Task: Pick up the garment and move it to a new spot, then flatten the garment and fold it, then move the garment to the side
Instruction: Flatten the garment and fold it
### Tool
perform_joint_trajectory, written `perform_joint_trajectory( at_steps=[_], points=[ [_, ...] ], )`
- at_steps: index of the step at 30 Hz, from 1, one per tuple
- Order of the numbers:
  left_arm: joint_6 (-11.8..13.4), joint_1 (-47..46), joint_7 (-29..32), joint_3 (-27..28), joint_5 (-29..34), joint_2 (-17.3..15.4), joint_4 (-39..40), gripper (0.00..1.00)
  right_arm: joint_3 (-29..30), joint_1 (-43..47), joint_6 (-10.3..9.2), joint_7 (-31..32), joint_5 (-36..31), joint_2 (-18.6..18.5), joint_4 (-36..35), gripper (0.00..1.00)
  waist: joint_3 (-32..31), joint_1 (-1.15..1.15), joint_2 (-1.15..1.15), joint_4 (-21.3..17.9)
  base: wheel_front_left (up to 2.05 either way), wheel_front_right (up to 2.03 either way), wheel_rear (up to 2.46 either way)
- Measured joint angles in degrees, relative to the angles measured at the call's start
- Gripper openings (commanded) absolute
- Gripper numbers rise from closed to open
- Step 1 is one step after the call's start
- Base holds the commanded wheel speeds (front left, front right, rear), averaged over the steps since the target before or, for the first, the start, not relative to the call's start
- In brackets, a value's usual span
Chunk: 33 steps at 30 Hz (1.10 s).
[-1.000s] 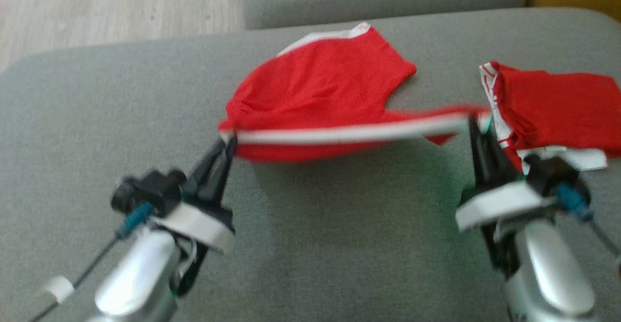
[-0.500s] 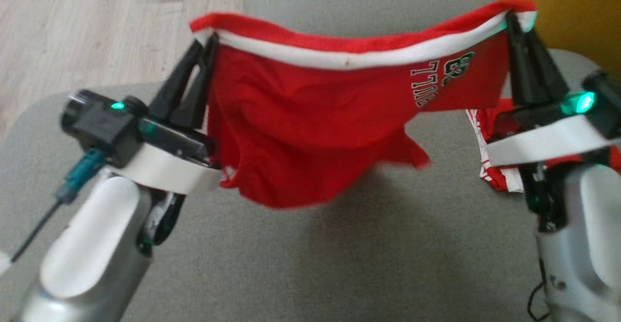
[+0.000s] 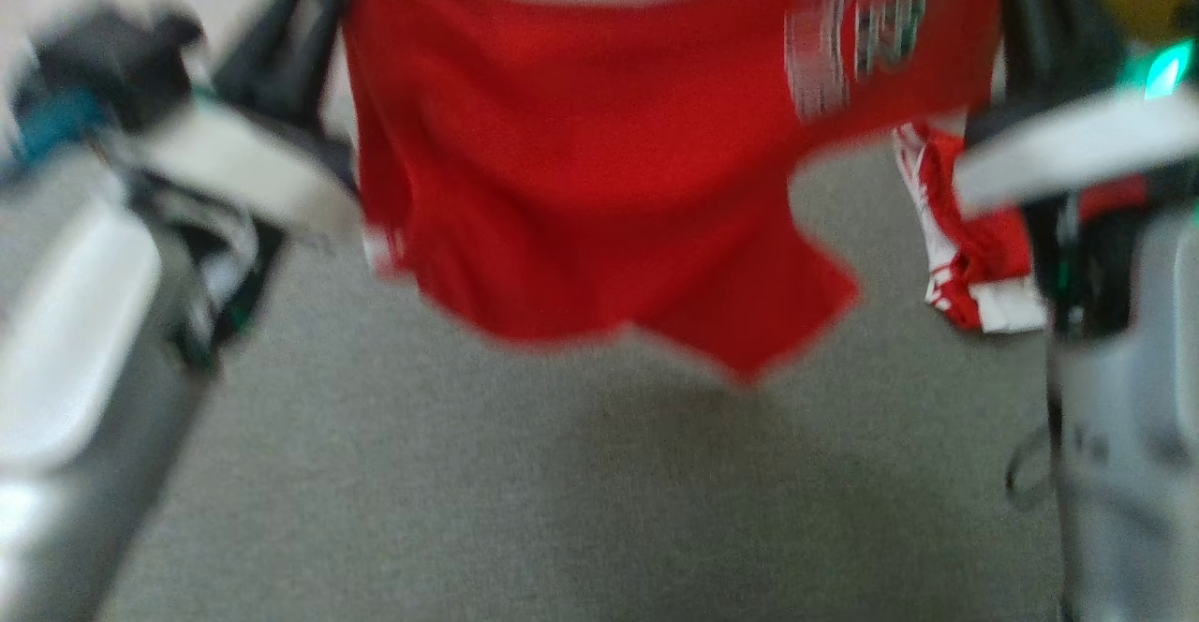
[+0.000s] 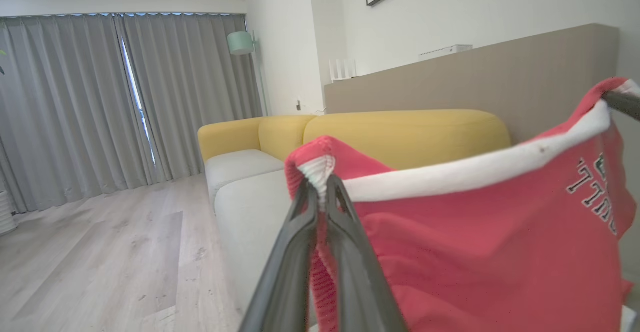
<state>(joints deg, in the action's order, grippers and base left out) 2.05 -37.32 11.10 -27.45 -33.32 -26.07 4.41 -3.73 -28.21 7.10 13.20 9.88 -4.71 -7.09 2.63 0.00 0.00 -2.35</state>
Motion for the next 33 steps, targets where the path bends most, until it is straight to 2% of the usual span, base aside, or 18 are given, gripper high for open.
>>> perform_joint_trajectory(
  at_steps=[4, 8, 12, 13, 16, 21, 25, 29, 33],
  points=[
    [-3.89, -12.54, -0.09, 1.31, -0.08, 0.48, -11.47, 0.00, -1.12, -14.01, 0.00, -1.09, 0.00, -0.40, 10.28, 0.00, 5.28, 0.02, 0.00, -0.50, 0.00, 0.00, 0.00],
    [-6.23, -25.47, -3.50, 1.87, 0.99, 1.80, -24.08, 0.00, -1.89, -29.13, 0.01, -6.15, -0.56, -0.22, 23.35, 0.00, 11.35, 0.03, 0.00, -1.00, 0.00, 0.00, 0.00],
    [-7.68, -36.81, -9.72, 3.23, 2.55, 3.83, -35.66, 0.00, -0.73, -42.42, 0.02, -13.92, -3.79, 0.48, 35.77, 0.00, 17.33, 0.04, 0.00, -1.49, 0.00, 0.00, 0.00],
    [-8.17, -41.29, -12.91, 3.46, 2.74, 4.80, -40.38, 0.00, -0.53, -46.85, 0.02, -17.01, -5.02, 0.78, 40.88, 0.00, 19.90, 0.03, 0.00, -1.70, 0.00, 0.00, 0.00],
    [-9.13, -45.41, -17.50, 3.19, 3.63, 6.16, -46.09, 0.00, 0.42, -50.34, 0.04, -20.29, -6.87, 1.26, 48.20, 0.00, 23.25, 0.03, 0.00, -1.86, 0.00, 0.00, 0.00],
    [-9.64, -44.72, -22.95, 0.23, 3.64, 9.57, -54.30, 0.00, 0.47, -49.58, 0.21, -22.85, -7.11, 1.40, 60.11, 0.00, 27.01, 0.02, -0.01, -1.34, 0.00, 0.00, 0.00],
    [-9.65, -40.86, -24.86, -2.89, 3.64, 10.92, -57.77, 0.00, -1.20, -47.08, 0.21, -22.85, -8.29, 1.38, 67.85, 0.00, 27.90, 0.01, -0.01, 0.04, 0.00, 0.00, 0.00],
    [-9.65, -34.88, -25.50, -6.73, 3.11, 11.02, -57.22, 0.00, -2.26, -44.16, 0.21, -22.81, -9.79, 1.33, 72.97, 0.00, 27.16, 0.01, -0.01, 0.99, 0.00, 0.00, 0.00],
    [-9.65, -27.94, -25.55, -8.08, 2.35, 10.22, -51.77, 0.00, -5.02, -42.00, 0.21, -22.51, -10.47, 0.41, 76.44, 0.00, 25.02, -0.01, 0.00, 1.58, 0.00, 0.00, 0.00]
  ],
)
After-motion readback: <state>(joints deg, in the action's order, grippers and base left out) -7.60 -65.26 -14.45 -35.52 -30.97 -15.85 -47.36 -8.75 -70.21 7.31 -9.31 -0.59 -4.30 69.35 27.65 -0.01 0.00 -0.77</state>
